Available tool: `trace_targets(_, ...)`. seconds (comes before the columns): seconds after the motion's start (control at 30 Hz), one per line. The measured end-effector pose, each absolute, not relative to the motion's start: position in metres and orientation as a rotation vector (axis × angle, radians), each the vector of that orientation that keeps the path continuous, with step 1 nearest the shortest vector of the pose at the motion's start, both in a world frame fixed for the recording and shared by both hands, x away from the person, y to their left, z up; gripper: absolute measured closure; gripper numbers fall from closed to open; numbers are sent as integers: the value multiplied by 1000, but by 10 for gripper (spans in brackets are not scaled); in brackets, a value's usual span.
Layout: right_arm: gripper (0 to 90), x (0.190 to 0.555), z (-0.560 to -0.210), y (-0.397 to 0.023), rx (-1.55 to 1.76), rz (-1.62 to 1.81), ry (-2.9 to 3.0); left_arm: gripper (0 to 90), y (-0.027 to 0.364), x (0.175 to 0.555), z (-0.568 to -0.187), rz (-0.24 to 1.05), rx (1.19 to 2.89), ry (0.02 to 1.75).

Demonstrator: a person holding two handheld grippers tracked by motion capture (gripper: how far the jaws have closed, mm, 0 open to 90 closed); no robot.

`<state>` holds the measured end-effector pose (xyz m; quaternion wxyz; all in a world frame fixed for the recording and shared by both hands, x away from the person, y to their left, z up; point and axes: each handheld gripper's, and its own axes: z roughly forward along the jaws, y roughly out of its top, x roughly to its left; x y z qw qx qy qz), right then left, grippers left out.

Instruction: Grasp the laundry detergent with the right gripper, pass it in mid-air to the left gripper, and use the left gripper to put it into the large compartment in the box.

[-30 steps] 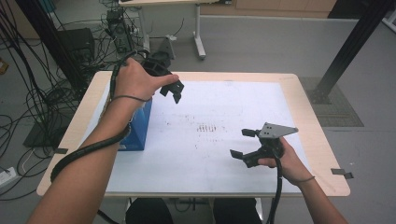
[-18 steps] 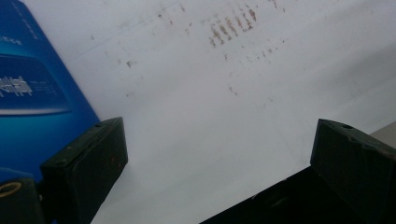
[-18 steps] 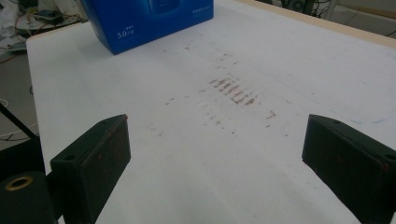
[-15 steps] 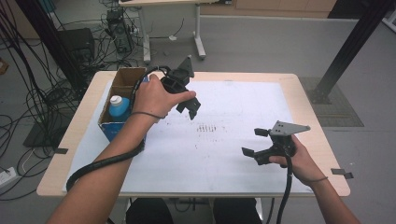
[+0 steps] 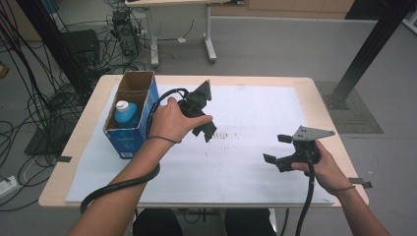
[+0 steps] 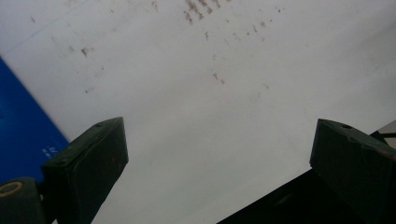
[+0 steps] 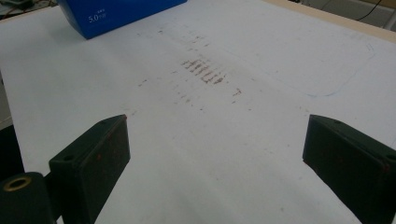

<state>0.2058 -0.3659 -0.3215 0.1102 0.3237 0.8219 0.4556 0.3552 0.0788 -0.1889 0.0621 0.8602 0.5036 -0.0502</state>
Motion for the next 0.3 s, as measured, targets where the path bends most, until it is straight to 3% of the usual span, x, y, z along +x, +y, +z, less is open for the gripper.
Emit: trace_targets(0.3, 70, 205, -317, -366, 949, 1329, 2410, 48, 80, 354, -197, -168, 2592, 1528)
